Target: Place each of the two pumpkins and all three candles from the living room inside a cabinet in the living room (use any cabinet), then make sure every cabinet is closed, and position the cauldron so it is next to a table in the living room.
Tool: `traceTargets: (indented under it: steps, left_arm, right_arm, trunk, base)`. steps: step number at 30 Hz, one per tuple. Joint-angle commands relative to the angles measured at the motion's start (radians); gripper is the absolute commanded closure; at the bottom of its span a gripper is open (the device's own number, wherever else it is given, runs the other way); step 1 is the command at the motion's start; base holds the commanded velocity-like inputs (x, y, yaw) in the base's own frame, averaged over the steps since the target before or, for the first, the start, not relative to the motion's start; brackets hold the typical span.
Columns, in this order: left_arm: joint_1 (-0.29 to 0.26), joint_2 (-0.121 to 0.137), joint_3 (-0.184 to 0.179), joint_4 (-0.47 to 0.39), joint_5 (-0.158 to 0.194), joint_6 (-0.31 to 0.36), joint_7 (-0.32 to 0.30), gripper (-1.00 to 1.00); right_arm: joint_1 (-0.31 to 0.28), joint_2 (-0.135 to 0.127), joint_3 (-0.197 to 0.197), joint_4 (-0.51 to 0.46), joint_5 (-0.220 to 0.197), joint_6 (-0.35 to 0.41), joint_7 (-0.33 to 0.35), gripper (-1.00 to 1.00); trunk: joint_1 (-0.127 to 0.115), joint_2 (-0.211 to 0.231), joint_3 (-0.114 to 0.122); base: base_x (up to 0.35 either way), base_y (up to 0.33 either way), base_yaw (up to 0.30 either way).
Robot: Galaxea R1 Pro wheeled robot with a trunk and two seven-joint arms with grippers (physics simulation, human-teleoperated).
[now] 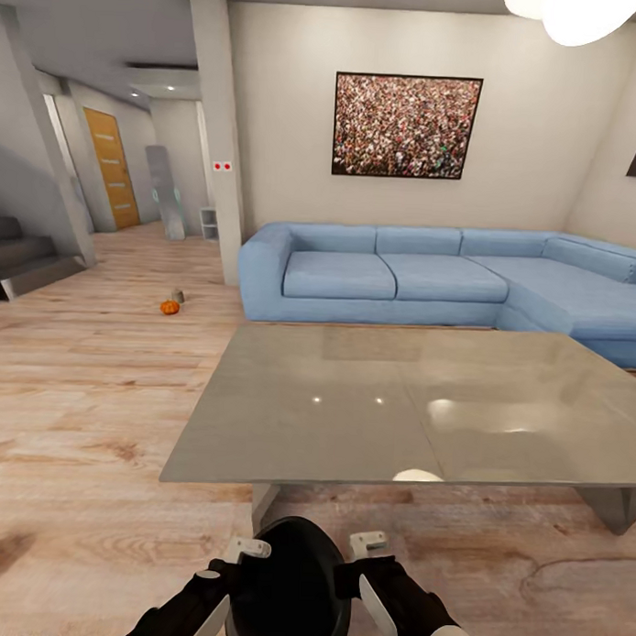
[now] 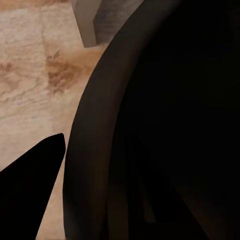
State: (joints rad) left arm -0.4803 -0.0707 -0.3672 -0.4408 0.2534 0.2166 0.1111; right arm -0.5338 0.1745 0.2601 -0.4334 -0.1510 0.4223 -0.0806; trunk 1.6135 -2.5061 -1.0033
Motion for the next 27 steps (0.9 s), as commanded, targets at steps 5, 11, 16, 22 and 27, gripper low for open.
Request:
traceTargets:
  steps: [5, 11, 16, 22, 27]
  left_arm:
    - [0.000, 0.002, -0.034, -0.001, -0.031, 0.003, 0.013, 1.00]
    - [0.000, 0.002, -0.035, -0.001, -0.031, 0.003, 0.013, 1.00]
    - [0.000, 0.002, -0.035, -0.001, -0.031, 0.003, 0.013, 1.00]
    - [0.000, 0.002, -0.035, -0.001, -0.030, 0.003, 0.013, 1.00]
    - [0.000, 0.002, -0.035, -0.001, -0.030, 0.003, 0.013, 1.00]
  right_arm:
    - [-0.002, 0.000, 0.013, -0.015, -0.025, 0.003, -0.007, 1.00]
    - [-0.002, 0.000, 0.013, -0.015, -0.025, 0.003, -0.007, 1.00]
    - [-0.002, 0.000, 0.013, -0.015, -0.025, 0.003, -0.007, 1.00]
    - [-0.002, 0.000, 0.013, -0.015, -0.025, 0.003, -0.007, 1.00]
    - [-0.002, 0.000, 0.013, -0.015, -0.025, 0.003, -0.007, 1.00]
  trunk:
    - [0.002, -0.002, -0.020]
    - [0.003, -0.002, -0.028]
    - [0.003, -0.002, -0.028]
    - [0.003, -0.002, -0.028]
    - [0.003, -0.002, -0.028]
  base:
    - [0.000, 0.000, 0.000]
    - [0.000, 0.000, 0.000]
    - [0.000, 0.000, 0.000]
    - [0.065, 0.000, 0.000]
    - [0.092, 0.000, 0.000]
